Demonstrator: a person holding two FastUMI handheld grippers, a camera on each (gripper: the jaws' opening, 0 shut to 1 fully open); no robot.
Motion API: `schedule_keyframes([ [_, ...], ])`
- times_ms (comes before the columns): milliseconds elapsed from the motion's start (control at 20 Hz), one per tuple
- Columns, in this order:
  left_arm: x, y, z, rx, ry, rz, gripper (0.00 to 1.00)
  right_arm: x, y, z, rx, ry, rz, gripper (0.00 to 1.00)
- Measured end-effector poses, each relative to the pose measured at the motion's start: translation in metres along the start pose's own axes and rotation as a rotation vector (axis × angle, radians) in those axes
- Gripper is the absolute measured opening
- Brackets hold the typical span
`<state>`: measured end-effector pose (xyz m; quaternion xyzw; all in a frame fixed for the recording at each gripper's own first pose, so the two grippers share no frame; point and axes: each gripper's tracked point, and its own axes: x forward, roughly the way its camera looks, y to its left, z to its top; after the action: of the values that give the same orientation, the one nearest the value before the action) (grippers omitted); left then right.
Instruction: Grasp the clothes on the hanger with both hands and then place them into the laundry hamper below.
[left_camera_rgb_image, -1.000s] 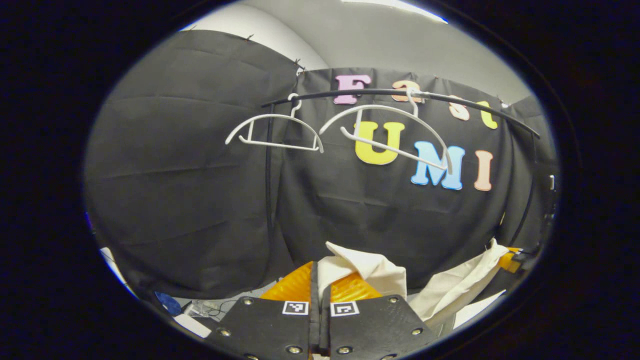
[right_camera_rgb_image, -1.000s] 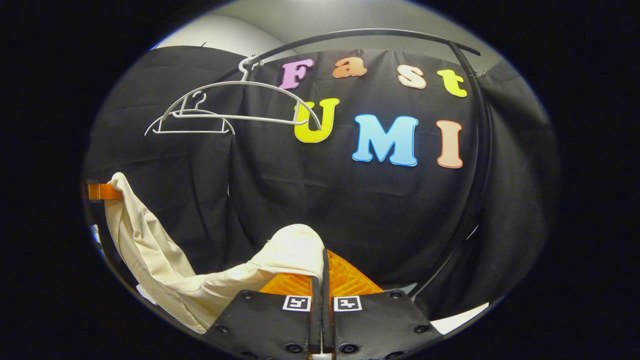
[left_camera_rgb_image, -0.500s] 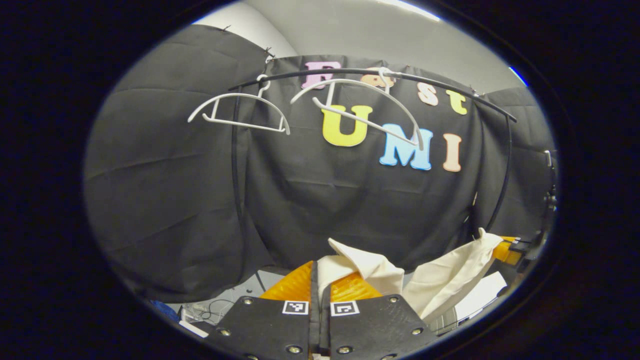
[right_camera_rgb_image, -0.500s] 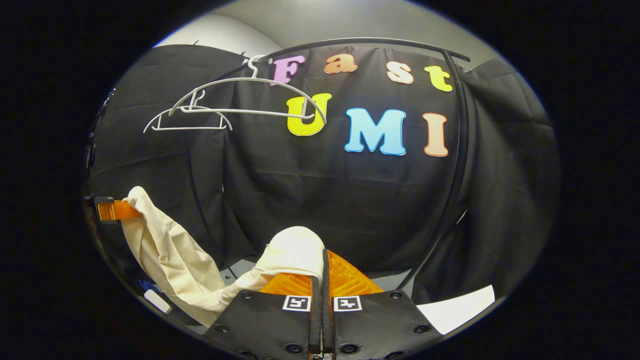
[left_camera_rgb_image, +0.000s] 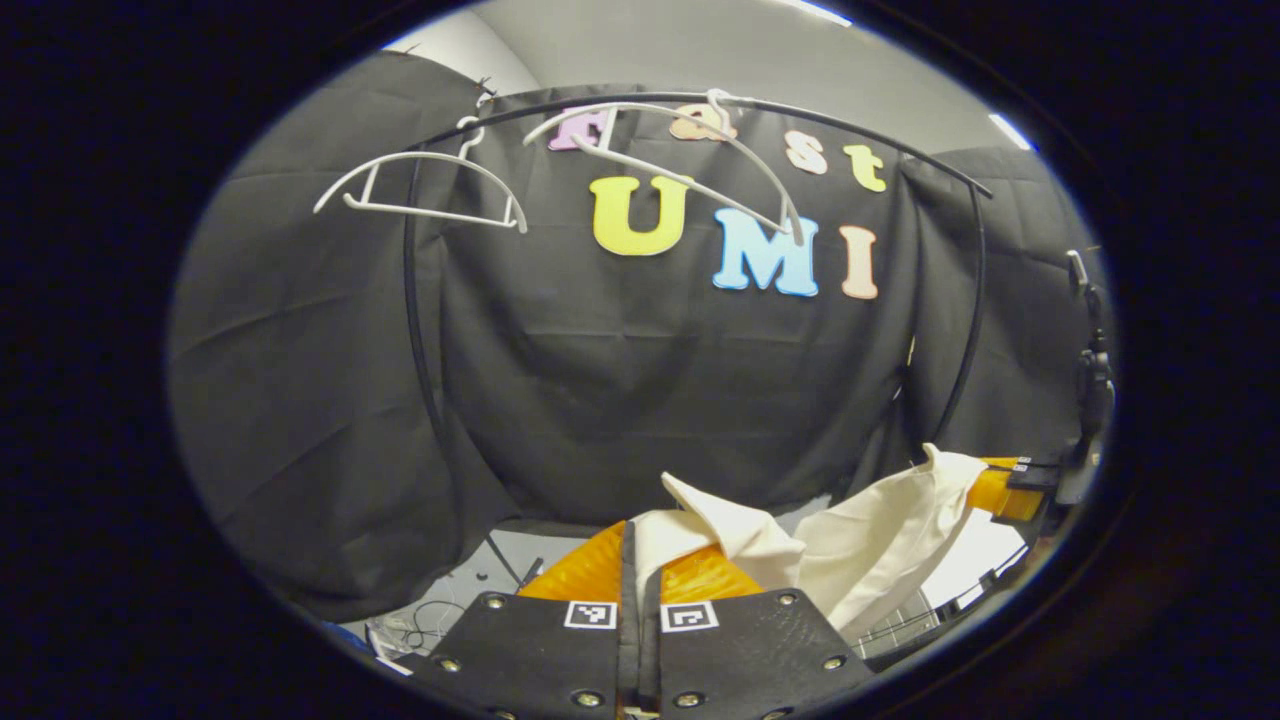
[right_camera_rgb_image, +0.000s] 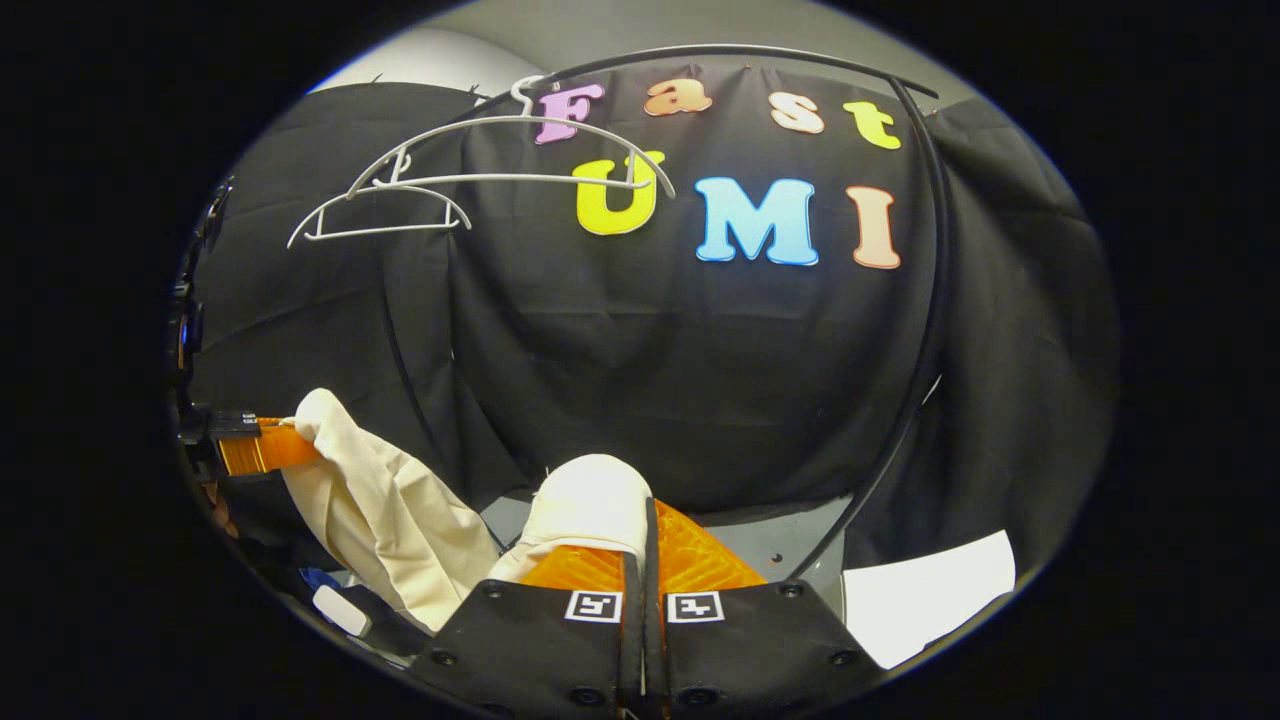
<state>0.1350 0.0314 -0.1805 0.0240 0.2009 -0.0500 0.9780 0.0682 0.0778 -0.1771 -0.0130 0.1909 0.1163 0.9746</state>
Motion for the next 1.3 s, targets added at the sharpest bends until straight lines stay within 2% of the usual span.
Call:
schedule_keyframes([
  [250, 0.016, 0.003, -0.03, -0.011, 0.089, -0.015, 0.0, 0.016, -0.003, -0.035, 0.023, 0.085, -0.053, 0.02],
  [550, 0.033, 0.012, -0.089, -0.048, 0.207, -0.037, 0.0, 0.032, -0.001, -0.085, 0.031, 0.234, -0.066, 0.02],
  [750, 0.05, 0.019, -0.106, -0.016, 0.255, -0.031, 0.01, 0.04, 0.001, -0.101, 0.063, 0.301, -0.061, 0.05],
  [850, 0.057, 0.015, -0.112, -0.013, 0.284, -0.032, 0.01, 0.042, 0.002, -0.106, 0.073, 0.328, -0.063, 0.02],
  [900, 0.056, 0.014, -0.114, -0.013, 0.294, -0.032, 0.02, 0.043, 0.004, -0.11, 0.077, 0.341, -0.061, 0.05],
  [1050, 0.059, 0.015, -0.113, -0.016, 0.318, -0.026, 0.01, 0.043, 0.009, -0.114, 0.088, 0.379, -0.046, 0.05],
  [1100, 0.061, 0.016, -0.112, -0.018, 0.324, -0.023, 0.02, 0.044, 0.012, -0.119, 0.088, 0.389, -0.041, 0.1],
  [1200, 0.059, 0.018, -0.112, -0.027, 0.334, -0.017, 0.0, 0.046, 0.02, -0.122, 0.09, 0.407, -0.024, 0.09],
  [1250, 0.06, 0.016, -0.115, -0.037, 0.341, -0.019, 0.0, 0.047, 0.023, -0.125, 0.091, 0.425, -0.013, 0.06],
  [1300, 0.062, 0.014, -0.117, -0.043, 0.355, -0.021, 0.0, 0.048, 0.027, -0.126, 0.09, 0.438, -0.01, 0.14],
])
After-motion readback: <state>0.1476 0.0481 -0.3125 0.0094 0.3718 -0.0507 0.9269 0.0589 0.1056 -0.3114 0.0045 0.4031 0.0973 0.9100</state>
